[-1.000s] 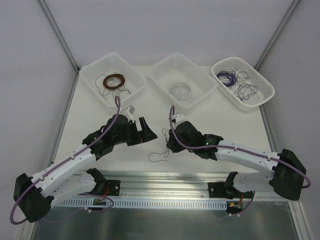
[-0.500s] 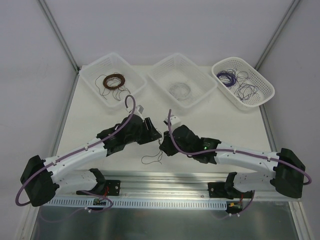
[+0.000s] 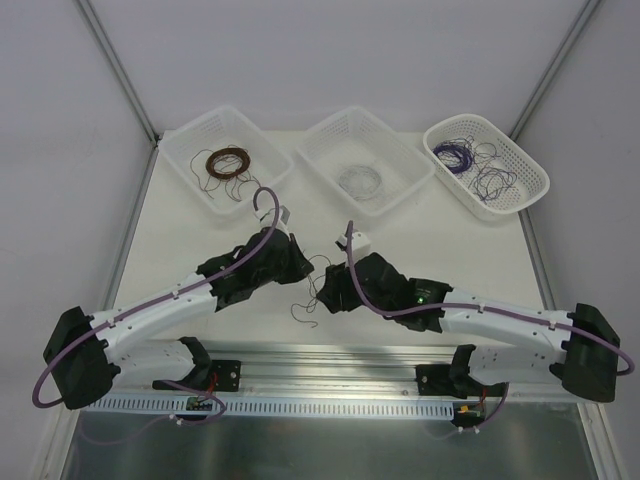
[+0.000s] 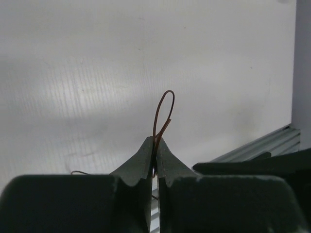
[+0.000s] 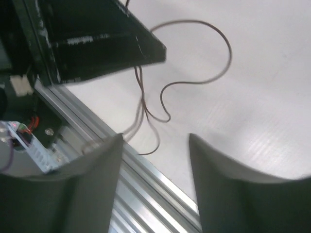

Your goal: Untangle the cables

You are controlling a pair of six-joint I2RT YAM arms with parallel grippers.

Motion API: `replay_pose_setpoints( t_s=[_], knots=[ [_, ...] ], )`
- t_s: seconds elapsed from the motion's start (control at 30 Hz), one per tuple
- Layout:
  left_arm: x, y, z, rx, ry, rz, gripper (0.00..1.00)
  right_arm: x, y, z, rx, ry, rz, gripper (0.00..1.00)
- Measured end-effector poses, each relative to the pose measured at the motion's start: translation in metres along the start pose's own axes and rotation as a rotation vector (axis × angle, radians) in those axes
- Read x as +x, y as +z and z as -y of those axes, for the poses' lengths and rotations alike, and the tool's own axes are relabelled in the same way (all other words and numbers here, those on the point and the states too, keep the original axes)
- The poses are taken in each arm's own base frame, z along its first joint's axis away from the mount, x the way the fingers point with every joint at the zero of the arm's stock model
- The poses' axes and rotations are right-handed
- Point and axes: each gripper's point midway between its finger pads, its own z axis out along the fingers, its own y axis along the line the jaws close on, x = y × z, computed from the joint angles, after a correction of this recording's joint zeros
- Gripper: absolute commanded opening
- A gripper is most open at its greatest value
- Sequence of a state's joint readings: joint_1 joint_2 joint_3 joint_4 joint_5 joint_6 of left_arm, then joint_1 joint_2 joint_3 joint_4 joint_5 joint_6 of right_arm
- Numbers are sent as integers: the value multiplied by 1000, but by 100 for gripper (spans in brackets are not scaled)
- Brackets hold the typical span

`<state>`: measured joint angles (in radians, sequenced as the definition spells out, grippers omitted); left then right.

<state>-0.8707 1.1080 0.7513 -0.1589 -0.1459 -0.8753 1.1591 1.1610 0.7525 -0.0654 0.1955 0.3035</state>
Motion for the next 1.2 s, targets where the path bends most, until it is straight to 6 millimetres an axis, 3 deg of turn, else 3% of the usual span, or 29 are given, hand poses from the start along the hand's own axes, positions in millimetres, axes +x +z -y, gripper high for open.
replay_pose_setpoints(
  t_s=[0.1, 0.2, 0.37, 0.53, 0.63, 0.73, 0.8, 0.9, 0.93, 1.0, 1.03, 1.1, 1.2],
  knots=[
    [-15, -2, -3, -26, 57, 46, 0, -7, -15, 10, 38, -15, 31, 87],
    [-48, -5, 2, -33, 92, 107, 0, -15, -35, 24, 91, -25, 70, 96],
    [-150, -23, -4, -84, 93, 285, 0, -21, -71, 50, 183, -31, 122, 97],
    [-270, -63, 3, -110, 113, 501, 0, -22, -107, 79, 271, -25, 176, 97],
    [-331, -83, 0, -131, 121, 600, 0, -22, -125, 95, 323, -19, 205, 97],
    [-378, -89, -14, -170, 121, 667, 0, -20, -138, 109, 371, -19, 224, 97],
    [-401, -80, -35, -212, 109, 678, 1, -18, -145, 117, 404, -20, 227, 97],
    [-421, -46, -77, -274, 82, 638, 15, -14, -151, 128, 448, -28, 221, 97],
    [-424, -31, -95, -298, 69, 615, 32, -12, -153, 130, 460, -30, 220, 97],
    [-421, 3, -133, -341, 44, 550, 50, -11, -157, 135, 476, -30, 221, 97],
    [-415, 21, -153, -364, 28, 511, 64, -10, -159, 137, 482, -29, 224, 97],
    [-396, 49, -191, -404, -12, 421, 76, -9, -163, 141, 497, -24, 227, 97],
    [-362, 63, -228, -453, -59, 316, 96, -5, -169, 148, 530, -22, 225, 97]
  ],
)
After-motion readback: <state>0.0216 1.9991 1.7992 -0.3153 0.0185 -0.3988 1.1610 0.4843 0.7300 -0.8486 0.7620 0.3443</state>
